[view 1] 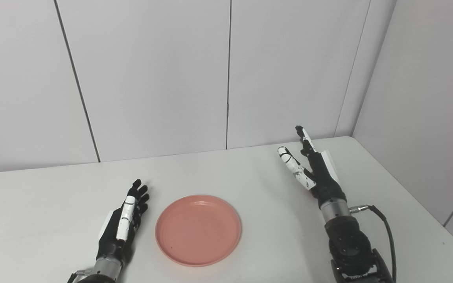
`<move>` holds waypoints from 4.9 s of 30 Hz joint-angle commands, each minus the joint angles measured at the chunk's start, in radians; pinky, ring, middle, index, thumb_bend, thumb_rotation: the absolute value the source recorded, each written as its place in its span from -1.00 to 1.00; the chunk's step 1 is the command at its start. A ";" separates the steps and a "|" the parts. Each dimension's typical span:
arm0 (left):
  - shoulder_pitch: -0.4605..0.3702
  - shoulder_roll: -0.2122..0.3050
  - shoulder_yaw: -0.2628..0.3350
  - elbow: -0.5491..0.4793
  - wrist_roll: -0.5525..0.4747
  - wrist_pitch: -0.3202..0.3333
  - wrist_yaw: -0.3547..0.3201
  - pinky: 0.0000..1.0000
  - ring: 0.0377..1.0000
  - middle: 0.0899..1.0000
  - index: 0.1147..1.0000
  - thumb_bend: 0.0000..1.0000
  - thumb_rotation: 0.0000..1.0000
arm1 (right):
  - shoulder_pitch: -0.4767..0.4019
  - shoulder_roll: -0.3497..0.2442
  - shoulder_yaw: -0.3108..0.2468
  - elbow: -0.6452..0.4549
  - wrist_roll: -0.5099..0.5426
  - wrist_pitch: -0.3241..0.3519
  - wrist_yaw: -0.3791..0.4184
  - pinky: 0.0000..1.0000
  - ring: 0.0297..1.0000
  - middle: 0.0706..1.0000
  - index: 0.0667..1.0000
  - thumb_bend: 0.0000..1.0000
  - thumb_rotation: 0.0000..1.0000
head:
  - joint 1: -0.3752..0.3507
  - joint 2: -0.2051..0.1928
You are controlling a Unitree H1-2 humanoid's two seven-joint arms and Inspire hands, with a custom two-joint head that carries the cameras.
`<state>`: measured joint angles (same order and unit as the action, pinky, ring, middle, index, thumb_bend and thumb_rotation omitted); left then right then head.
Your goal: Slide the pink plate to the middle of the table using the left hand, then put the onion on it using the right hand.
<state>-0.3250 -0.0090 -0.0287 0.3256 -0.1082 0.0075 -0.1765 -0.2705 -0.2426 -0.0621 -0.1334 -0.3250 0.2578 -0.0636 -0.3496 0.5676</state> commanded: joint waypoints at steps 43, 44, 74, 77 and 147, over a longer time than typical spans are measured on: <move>0.004 -0.004 -0.009 -0.145 -0.069 0.008 -0.042 1.00 0.96 0.96 0.93 0.26 1.00 | -0.115 -0.191 0.001 0.259 -0.153 0.164 0.036 0.56 0.79 0.88 0.86 0.68 -0.54 | -0.034 -0.011; 0.004 -0.003 -0.009 -0.143 -0.068 0.005 -0.044 1.00 0.96 0.96 0.93 0.26 1.00 | -0.118 -0.195 0.014 0.270 -0.159 0.152 0.032 0.56 0.79 0.88 0.86 0.68 -0.54 | -0.034 -0.011; 0.005 -0.015 -0.013 -0.167 -0.068 0.024 -0.039 1.00 0.97 0.97 0.92 0.26 1.00 | -0.129 -0.198 0.073 0.308 -0.161 0.111 -0.002 -0.11 0.32 0.36 0.34 -0.16 -1.00 | -0.023 -0.008; 0.006 -0.015 -0.013 -0.171 -0.066 0.029 -0.037 1.00 0.96 0.97 0.93 0.26 1.00 | -0.128 -0.198 0.072 0.308 -0.166 0.110 -0.010 -0.12 0.23 0.26 0.25 -0.16 -1.00 | -0.023 -0.008; 0.015 -0.043 -0.053 -0.229 -0.029 0.056 0.002 1.00 0.97 0.97 0.94 0.29 1.00 | -0.173 0.153 0.357 0.239 -0.221 -0.169 -0.049 -0.44 -0.25 -0.09 0.06 -0.03 -1.00 | 0.096 0.024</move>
<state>-0.2788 -0.0430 -0.0794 0.1389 -0.1439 0.0650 -0.1792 -0.3940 -0.0939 0.2919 0.1099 -0.5392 0.1540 -0.0987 -0.2654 0.5875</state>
